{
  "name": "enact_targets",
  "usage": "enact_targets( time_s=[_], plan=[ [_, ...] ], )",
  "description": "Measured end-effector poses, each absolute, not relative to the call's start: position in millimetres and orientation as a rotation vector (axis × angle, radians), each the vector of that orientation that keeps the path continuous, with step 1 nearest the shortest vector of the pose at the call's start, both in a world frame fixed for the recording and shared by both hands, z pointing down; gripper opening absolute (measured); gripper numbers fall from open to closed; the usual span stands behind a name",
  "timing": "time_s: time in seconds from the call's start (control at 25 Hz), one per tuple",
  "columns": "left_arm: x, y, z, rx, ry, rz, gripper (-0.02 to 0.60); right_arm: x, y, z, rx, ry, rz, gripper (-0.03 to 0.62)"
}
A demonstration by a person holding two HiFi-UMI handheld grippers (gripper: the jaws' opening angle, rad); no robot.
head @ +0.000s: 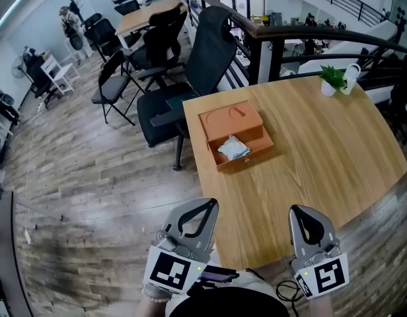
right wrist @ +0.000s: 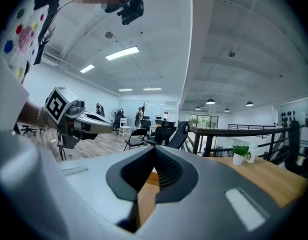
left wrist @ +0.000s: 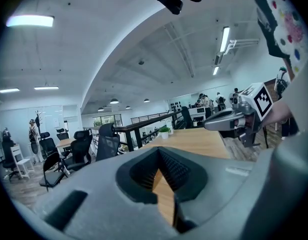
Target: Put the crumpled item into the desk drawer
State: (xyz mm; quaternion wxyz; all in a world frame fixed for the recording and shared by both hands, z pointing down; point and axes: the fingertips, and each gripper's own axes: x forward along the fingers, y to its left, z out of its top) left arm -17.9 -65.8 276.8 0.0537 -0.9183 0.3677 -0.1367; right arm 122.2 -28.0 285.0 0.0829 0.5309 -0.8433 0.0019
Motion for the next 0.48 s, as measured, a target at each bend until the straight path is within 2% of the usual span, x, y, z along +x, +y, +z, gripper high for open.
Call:
enact_targets(
  time_s=[0.48],
  plan=[
    [-0.2,-59.4,283.1,-2.799,1.053,-0.454,0.000,130.3,-28.4,289.8,1.582,-2.500,-0.003,-0.006]
  ],
)
